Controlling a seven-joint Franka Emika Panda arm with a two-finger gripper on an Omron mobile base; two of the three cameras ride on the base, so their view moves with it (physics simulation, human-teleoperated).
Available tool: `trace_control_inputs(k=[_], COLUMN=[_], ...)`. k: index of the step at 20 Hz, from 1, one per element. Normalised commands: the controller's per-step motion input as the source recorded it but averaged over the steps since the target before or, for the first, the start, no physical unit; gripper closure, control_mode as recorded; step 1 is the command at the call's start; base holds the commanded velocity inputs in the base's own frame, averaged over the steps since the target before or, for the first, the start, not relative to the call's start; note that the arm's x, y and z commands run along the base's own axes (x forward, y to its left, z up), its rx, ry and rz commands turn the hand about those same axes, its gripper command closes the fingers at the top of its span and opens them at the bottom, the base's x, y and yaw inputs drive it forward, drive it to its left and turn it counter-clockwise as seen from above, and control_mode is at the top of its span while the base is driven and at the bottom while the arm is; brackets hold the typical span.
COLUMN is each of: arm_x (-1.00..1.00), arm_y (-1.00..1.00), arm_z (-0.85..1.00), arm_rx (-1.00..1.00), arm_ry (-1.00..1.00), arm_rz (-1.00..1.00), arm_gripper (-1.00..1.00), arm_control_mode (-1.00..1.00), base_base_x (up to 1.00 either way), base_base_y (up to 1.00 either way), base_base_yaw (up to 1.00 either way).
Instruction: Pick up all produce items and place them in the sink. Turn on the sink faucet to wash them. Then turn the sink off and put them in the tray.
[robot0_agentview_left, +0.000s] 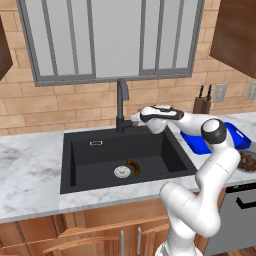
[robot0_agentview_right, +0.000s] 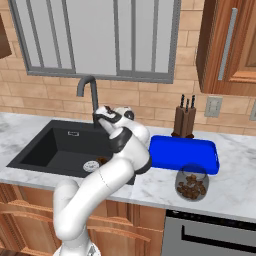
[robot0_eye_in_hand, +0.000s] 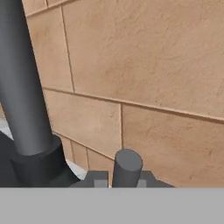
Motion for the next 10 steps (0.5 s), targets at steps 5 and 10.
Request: trace_control_inputs(k=[5, 10], arm_x=[0.00, -0.01], arm_y=[0.68, 0.46], arm_z=[0.41, 0.14], arm_rx=[-0.14, -0.13], arm_ry=[-0.03, -0.02], arm_rz=[0.14, 0.07], arm_gripper=[1.00, -1.00], arm_control_mode=[-1.00, -1.00], base_base_x=[0.00, 0.00], base_base_y=[0.00, 0.00], base_base_yaw=[0.00, 0.00])
